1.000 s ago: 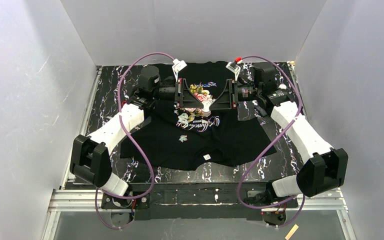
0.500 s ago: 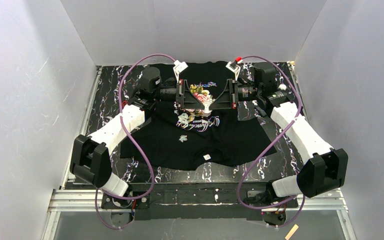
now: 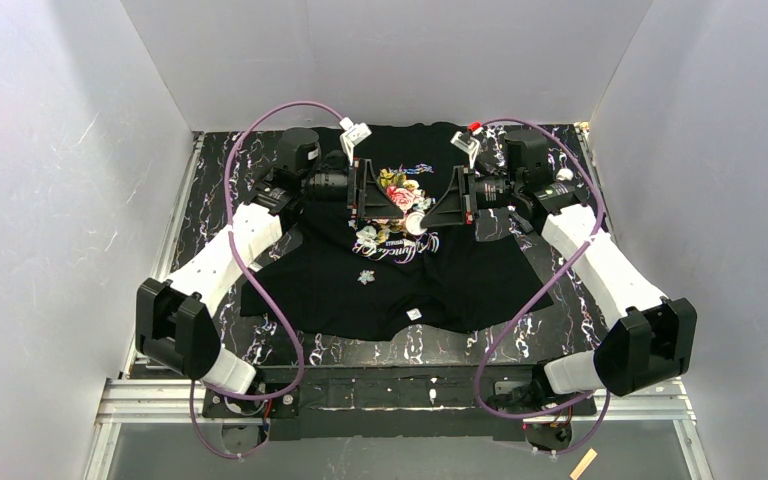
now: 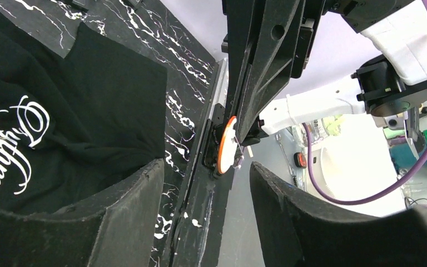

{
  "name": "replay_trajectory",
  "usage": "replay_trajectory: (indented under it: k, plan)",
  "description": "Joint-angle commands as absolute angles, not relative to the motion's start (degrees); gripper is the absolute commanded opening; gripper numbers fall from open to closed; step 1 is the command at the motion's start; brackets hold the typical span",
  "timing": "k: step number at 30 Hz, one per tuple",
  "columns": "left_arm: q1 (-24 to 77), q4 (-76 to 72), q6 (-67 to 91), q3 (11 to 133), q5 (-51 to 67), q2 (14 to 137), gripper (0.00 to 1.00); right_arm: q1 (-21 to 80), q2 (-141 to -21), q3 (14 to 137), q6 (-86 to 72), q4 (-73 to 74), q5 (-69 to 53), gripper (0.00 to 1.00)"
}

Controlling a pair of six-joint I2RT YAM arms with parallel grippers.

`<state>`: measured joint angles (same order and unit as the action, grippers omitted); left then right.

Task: Remove the brooch from the garment

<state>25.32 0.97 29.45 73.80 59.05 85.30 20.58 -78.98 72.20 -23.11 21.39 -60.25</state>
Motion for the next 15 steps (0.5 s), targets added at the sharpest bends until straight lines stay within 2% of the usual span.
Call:
replay_trajectory:
  k: [1,11,15]
  plan:
    - [26.5,5.1,26.7,77.1,60.0,84.4,0.55,21.6,-76.2,72.4,-21.9,21.1,-63.0,0.01]
    - [29.7,0.4,30.8,76.4,64.9,85.3,0.51,22.5,-76.1,72.1,-21.9,20.5,-65.1,0.01]
    - [30.2,0.4,30.9,76.0,64.5,85.3,0.41,22.5,-76.0,72.0,-22.0,20.4,-65.7,0.01]
